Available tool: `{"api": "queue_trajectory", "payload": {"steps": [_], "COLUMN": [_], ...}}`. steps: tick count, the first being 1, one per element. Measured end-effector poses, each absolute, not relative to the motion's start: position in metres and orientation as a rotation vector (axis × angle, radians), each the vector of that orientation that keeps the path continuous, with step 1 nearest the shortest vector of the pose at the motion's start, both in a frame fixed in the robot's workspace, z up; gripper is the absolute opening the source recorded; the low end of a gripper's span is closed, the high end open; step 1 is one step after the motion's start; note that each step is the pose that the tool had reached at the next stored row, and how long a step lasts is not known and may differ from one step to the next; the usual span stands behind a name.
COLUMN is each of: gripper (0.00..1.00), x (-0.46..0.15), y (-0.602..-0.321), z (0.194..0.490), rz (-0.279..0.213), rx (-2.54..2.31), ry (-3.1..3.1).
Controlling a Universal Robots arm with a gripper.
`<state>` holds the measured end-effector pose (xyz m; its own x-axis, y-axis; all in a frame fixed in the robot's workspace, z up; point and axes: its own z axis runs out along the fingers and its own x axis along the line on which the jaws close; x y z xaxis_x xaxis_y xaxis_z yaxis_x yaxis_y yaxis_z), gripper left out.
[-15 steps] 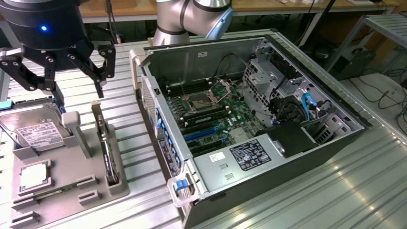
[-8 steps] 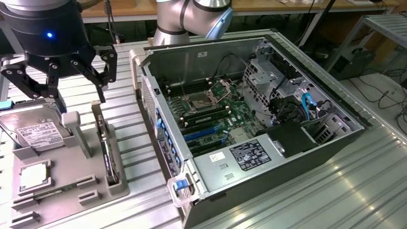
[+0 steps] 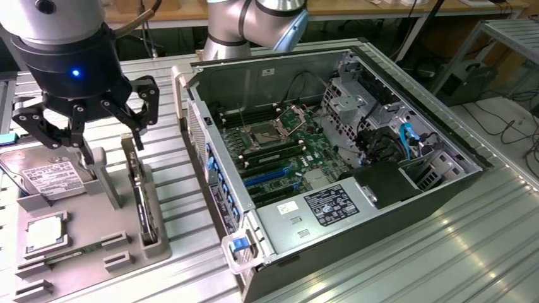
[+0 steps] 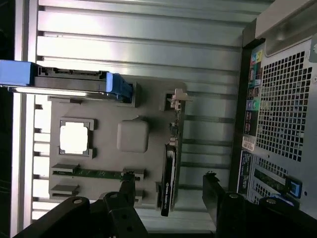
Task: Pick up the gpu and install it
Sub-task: 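Pick up the gpu and move the gpu toward the slot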
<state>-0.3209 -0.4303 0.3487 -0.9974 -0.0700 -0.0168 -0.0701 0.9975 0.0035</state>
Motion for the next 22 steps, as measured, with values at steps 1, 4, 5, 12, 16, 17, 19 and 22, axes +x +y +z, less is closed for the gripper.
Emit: {"api": "queue_trajectory", "payload": {"steps": [1,4,5,12,16,17,19,22], "gripper": [0.66,0.66,0.66,0.66,0.66,0.66,0.66,0.66], "x": [-0.321,-0.321,-0.321,-0.321,-0.321,-0.32,-0.318,-0.317], "y": [-0.431,-0.431,-0.432,-0.436,-0.445,-0.446,-0.445,-0.445], "z": [0.346,0.338,0.336,0.315,0.302,0.298,0.292,0.284], "rz": [0.006,0.006,0.006,0.006,0.006,0.006,0.006,0.006], "rx": [-0.105,-0.101,-0.101,-0.101,-0.094,-0.093,-0.07,-0.069], "ry": [3.123,3.123,3.123,3.123,3.123,3.123,3.124,3.124]}}
